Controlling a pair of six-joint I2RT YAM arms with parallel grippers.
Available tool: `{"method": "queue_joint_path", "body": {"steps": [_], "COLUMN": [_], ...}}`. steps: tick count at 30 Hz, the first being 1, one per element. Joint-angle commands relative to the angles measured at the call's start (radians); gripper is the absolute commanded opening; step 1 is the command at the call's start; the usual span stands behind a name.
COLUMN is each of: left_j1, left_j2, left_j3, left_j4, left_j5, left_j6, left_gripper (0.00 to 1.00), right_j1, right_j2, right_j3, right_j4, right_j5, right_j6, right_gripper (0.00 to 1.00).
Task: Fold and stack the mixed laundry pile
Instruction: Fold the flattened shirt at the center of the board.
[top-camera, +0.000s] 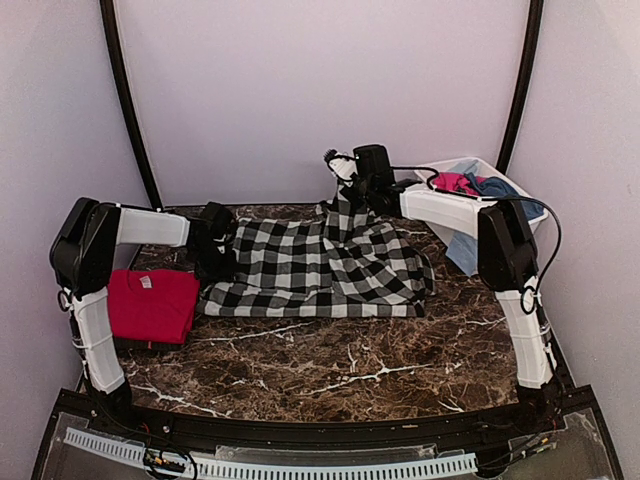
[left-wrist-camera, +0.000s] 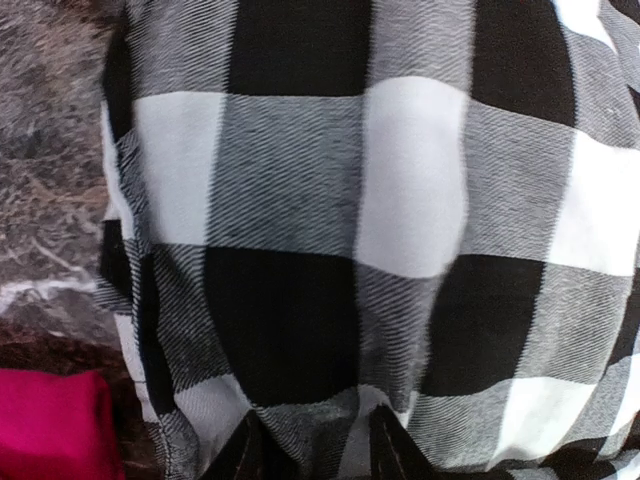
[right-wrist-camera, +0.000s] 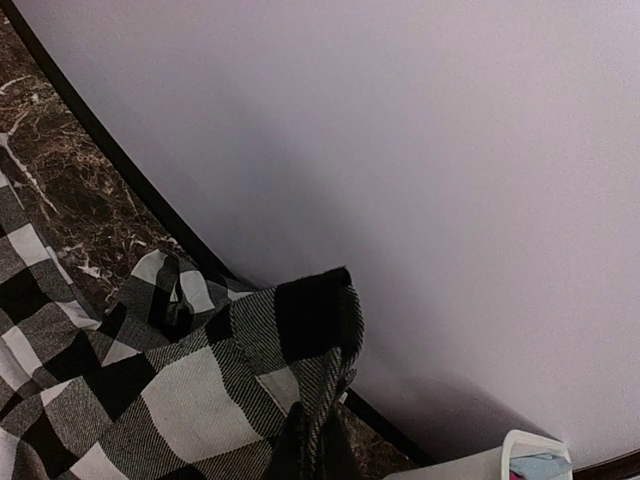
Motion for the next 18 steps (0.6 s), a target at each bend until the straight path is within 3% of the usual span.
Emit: {"method": "queue_joint_path", "body": {"steps": [1,12,18], "left_j1": [-0.102,-0.122,-0.037], "left_j2": [0.072,-0.015,-0.16], "left_j3": [0.003,0.022,-0.034], "left_j4": [-0.051,-0.131,-0.133], "left_j5": [0.026,-0.078,-0.137], "left_j6": [-0.041,-0.092,-0.093], "left_gripper": [0.33,0.34,0.34], "right_j1": [-0.022,-0.08,-0.063], "right_j2": [-0.071,-0.132,-0.149], "right_j3": [-0.006,-0.042,-0.057], "right_j4": [0.078,0.071,0.057], "right_j5": [0.026,0.003,-0.032], "right_j6": [0.013,0.022,0.038], "right_gripper": [0.0,0.0,0.0]}}
